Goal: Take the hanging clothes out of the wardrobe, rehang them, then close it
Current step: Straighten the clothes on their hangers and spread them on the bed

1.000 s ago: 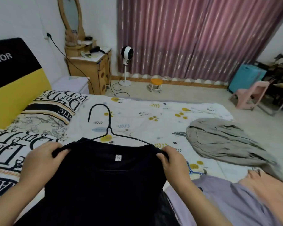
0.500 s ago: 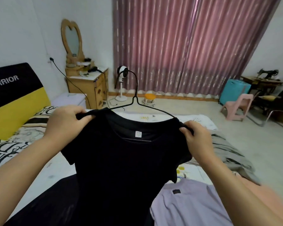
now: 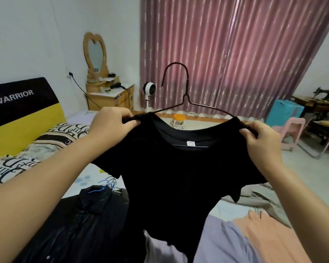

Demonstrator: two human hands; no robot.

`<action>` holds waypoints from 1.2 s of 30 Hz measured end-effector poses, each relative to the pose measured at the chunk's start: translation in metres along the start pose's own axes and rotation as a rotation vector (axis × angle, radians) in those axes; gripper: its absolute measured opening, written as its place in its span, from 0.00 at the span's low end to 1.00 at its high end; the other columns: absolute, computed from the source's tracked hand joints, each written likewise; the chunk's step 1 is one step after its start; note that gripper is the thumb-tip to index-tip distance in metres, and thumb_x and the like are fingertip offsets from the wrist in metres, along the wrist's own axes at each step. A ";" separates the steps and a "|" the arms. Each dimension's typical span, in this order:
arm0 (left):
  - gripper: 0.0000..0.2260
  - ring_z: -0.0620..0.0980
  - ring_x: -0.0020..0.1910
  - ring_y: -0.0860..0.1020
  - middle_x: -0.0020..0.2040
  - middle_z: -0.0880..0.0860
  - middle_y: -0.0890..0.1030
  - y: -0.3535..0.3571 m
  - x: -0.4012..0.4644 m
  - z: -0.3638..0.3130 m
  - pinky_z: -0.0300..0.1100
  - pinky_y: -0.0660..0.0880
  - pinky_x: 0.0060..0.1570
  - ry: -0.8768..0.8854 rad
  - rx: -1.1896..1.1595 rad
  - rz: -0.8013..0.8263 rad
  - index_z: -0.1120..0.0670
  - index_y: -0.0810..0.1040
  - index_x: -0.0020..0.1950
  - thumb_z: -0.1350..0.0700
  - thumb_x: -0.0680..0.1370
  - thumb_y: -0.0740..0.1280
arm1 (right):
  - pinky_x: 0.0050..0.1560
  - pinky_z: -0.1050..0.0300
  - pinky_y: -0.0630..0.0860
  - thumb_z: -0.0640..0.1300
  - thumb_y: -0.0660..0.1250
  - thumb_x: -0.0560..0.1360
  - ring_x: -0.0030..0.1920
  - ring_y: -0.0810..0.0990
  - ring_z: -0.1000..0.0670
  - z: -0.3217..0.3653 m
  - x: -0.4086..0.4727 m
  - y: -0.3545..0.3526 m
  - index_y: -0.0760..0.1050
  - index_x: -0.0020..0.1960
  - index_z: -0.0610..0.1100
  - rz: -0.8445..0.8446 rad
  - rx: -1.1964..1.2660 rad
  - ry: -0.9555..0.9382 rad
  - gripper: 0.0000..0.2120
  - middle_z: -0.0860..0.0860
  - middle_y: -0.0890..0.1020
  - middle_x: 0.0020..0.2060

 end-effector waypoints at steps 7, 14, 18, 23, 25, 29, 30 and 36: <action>0.07 0.48 0.40 0.74 0.35 0.45 0.77 0.051 0.025 -0.030 0.44 0.68 0.41 0.128 -0.055 0.144 0.54 0.81 0.43 0.52 0.76 0.67 | 0.48 0.55 0.65 0.38 0.63 0.76 0.51 0.75 0.39 -0.044 0.038 -0.007 0.77 0.51 0.34 -0.028 -0.078 0.040 0.08 0.38 0.79 0.48; 0.06 0.49 0.44 0.78 0.42 0.51 0.82 0.118 0.064 -0.009 0.45 0.74 0.48 0.138 -0.245 0.201 0.56 0.83 0.47 0.56 0.76 0.67 | 0.44 0.57 0.61 0.37 0.63 0.77 0.51 0.74 0.39 -0.080 0.060 0.038 0.76 0.52 0.34 0.002 -0.136 0.129 0.09 0.37 0.79 0.49; 0.06 0.47 0.44 0.78 0.43 0.50 0.83 0.166 0.092 0.011 0.41 0.72 0.46 0.194 -0.304 0.212 0.55 0.83 0.48 0.57 0.76 0.67 | 0.45 0.54 0.63 0.37 0.63 0.77 0.52 0.75 0.38 -0.109 0.071 0.083 0.76 0.54 0.35 0.008 -0.168 0.229 0.09 0.36 0.79 0.51; 0.09 0.53 0.45 0.78 0.43 0.54 0.82 0.241 0.123 0.046 0.47 0.73 0.48 0.219 -0.264 0.276 0.59 0.82 0.46 0.55 0.76 0.66 | 0.59 0.45 0.68 0.38 0.63 0.77 0.60 0.73 0.36 -0.151 0.064 0.149 0.71 0.65 0.37 0.037 -0.210 0.387 0.17 0.36 0.76 0.60; 0.12 0.53 0.44 0.78 0.42 0.54 0.82 0.272 0.132 0.064 0.47 0.73 0.47 0.213 -0.254 0.302 0.58 0.82 0.46 0.51 0.75 0.64 | 0.63 0.42 0.66 0.38 0.64 0.76 0.64 0.70 0.36 -0.169 0.053 0.176 0.67 0.68 0.36 0.056 -0.246 0.436 0.21 0.36 0.73 0.63; 0.09 0.52 0.45 0.77 0.42 0.53 0.81 0.330 0.150 0.107 0.44 0.71 0.46 0.158 -0.196 0.341 0.57 0.82 0.46 0.53 0.77 0.64 | 0.63 0.42 0.65 0.34 0.66 0.74 0.63 0.70 0.36 -0.201 0.028 0.239 0.66 0.69 0.34 0.150 -0.226 0.478 0.24 0.35 0.73 0.63; 0.10 0.51 0.45 0.76 0.42 0.53 0.81 0.343 0.155 0.119 0.43 0.71 0.46 0.134 -0.182 0.344 0.57 0.81 0.47 0.53 0.77 0.64 | 0.62 0.43 0.66 0.33 0.66 0.73 0.63 0.71 0.36 -0.212 0.019 0.259 0.66 0.68 0.35 0.201 -0.212 0.497 0.24 0.35 0.73 0.62; 0.08 0.46 0.40 0.73 0.42 0.51 0.82 0.422 0.192 0.213 0.39 0.63 0.39 -0.098 -0.126 0.297 0.55 0.82 0.45 0.54 0.77 0.65 | 0.63 0.69 0.63 0.42 0.65 0.66 0.39 0.83 0.36 -0.267 -0.045 0.394 0.76 0.54 0.36 0.382 -0.241 0.416 0.18 0.33 0.82 0.43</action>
Point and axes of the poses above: each hand's wrist, its own x-axis towards the middle knuckle, its own y-axis out of the palm, z = x × y, the point moved 5 cm from there along x, towards the middle knuckle
